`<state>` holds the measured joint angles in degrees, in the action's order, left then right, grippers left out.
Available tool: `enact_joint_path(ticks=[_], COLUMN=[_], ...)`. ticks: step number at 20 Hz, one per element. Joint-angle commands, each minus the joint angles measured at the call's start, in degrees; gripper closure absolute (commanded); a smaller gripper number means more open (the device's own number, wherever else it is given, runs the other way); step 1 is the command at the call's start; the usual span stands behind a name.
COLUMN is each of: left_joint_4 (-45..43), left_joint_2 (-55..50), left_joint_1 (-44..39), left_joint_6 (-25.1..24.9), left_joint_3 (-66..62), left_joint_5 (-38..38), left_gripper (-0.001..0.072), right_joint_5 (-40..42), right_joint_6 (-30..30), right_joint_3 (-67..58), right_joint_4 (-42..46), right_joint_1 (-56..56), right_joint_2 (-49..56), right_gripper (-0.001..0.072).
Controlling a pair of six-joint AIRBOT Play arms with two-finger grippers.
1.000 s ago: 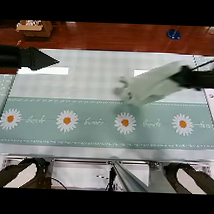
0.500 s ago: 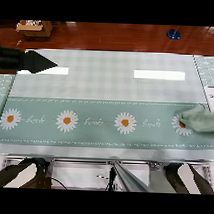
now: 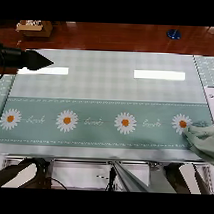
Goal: Fold the shirts.
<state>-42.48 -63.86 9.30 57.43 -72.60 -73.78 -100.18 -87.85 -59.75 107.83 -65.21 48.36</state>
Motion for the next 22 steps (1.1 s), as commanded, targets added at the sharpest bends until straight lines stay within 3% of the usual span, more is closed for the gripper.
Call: enact_joint_path(ticks=[1,8,9,11,14,15,17,18,22], left_joint_4=[-1.4,-2.8,-2.8,-2.8,-2.8,-2.8,-2.6,-2.6,-6.9], left_joint_2=[-1.4,-3.3,-3.5,-3.5,-3.7,-4.0,-5.2,-6.0,-11.8], left_joint_1=[1.7,7.3,7.9,8.4,8.2,8.0,7.0,5.8,-3.8], left_joint_6=[0.0,0.0,0.0,0.0,0.0,0.0,0.0,0.0,-0.8], left_joint_3=[0.0,0.0,0.0,0.0,0.0,0.0,0.0,0.0,-0.1], left_joint_5=[4.1,8.4,8.6,8.7,8.7,8.8,9.3,10.1,11.6], left_gripper=[0.0674,0.0674,0.0674,0.0674,0.0671,0.0617,0.0273,0.0221,0.0210], right_joint_5=[-0.2,4.6,5.5,8.4,15.6,19.2,26.4,28.5,28.5], right_joint_6=[0.3,0.5,0.5,1.7,1.7,2.1,4.7,6.0,6.7], right_joint_3=[6.8,15.4,15.9,16.0,14.1,11.9,5.4,2.0,-9.7], right_joint_4=[9.7,19.0,19.0,20.1,17.5,13.6,2.2,-3.3,-16.0], right_joint_1=[-5.4,-14.1,-14.7,-15.1,-11.5,-8.2,1.1,6.8,36.9], right_joint_2=[-2.4,-5.2,-5.2,-5.2,-5.0,-4.4,-1.9,0.2,12.3], right_gripper=[0.0686,0.0685,0.0624,0.0195,0.0181,0.0190,0.0192,0.0192,0.0186])
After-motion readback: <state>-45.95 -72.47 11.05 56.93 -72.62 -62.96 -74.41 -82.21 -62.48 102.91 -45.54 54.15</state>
